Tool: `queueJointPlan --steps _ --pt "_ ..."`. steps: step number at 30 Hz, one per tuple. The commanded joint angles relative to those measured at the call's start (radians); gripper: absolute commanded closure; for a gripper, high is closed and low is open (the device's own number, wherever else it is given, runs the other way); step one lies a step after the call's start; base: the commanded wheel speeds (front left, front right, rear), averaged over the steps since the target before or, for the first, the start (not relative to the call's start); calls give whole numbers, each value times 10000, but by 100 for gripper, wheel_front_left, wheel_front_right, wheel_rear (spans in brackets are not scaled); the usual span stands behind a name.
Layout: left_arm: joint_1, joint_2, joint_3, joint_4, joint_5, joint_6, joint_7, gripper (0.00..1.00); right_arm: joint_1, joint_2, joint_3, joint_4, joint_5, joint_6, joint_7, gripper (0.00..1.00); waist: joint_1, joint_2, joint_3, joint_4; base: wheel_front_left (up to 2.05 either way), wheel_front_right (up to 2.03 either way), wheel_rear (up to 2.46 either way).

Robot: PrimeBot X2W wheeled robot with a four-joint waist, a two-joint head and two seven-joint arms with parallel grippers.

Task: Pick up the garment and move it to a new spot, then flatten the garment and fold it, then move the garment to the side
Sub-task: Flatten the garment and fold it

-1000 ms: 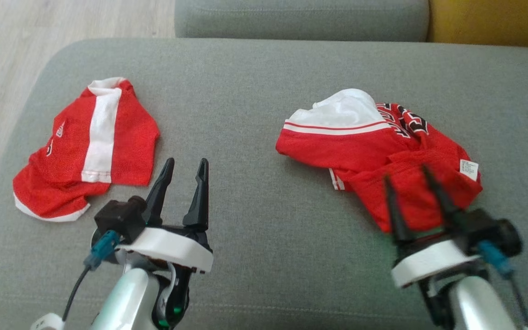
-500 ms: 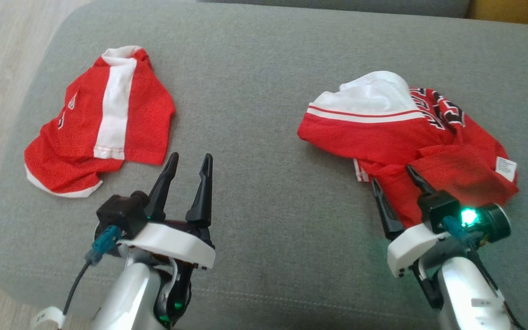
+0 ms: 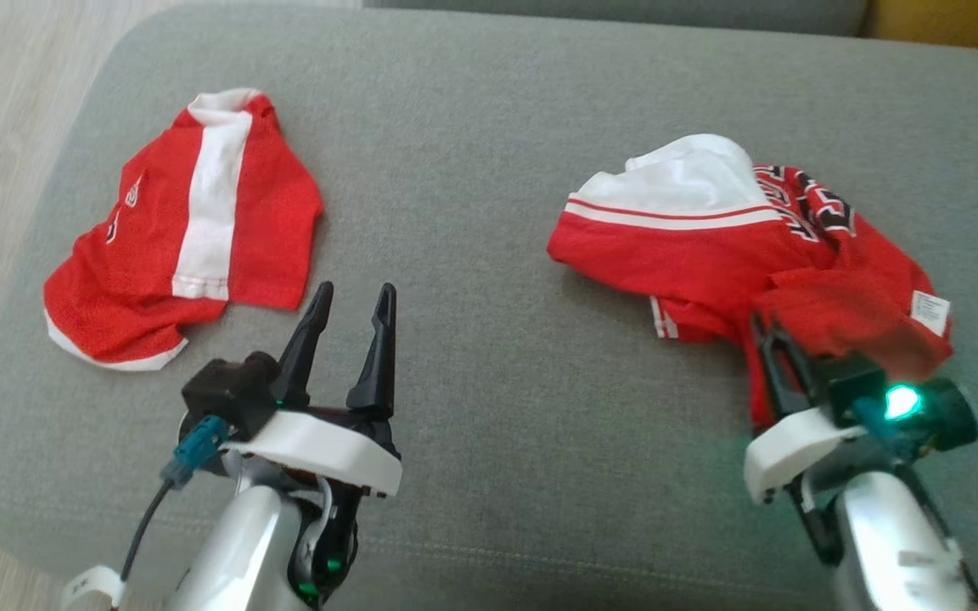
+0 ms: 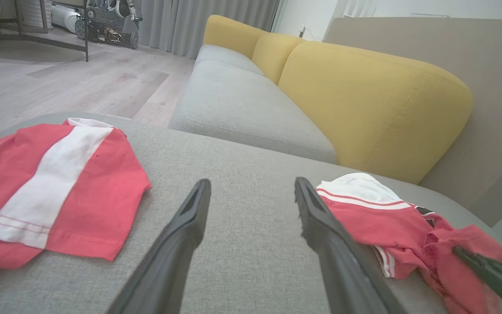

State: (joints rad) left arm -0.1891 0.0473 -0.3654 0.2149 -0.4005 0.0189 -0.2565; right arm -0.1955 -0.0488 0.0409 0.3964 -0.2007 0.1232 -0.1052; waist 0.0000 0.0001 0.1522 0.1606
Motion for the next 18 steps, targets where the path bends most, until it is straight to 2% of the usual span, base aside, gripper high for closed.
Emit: queueJointPlan --steps 1,5,9,12,15,18 --pt "-308 31 278 -286 -91 50 -53 0 -334 -14 -11 -579 134 75 -191 100 0 -1 -203 -164 0 0 0" --pt "-237 30 235 -271 -133 73 -53 0 -687 -14 -498 -1256 88 75 -268 100 0 -1 -567 -362 0 0 0" --pt "-211 30 147 -230 -153 84 -53 0 -1311 -125 -499 -1650 89 75 -190 100 0 -1 -812 -423 0 0 0" --pt "-152 30 79 -199 -256 117 -53 0 -2169 -494 149 -1842 392 75 -248 100 0 -1 -1087 -434 0 0 0" --pt "-73 30 16 -305 -432 218 -53 0 -3539 -830 953 -2274 1301 75 -535 100 0 -1 -1207 -423 0 0 0" --pt "35 30 10 -378 -531 286 -53 0 -4409 -1026 1283 -2669 1774 75 -939 100 0 -1 -1240 -429 0 0 0"
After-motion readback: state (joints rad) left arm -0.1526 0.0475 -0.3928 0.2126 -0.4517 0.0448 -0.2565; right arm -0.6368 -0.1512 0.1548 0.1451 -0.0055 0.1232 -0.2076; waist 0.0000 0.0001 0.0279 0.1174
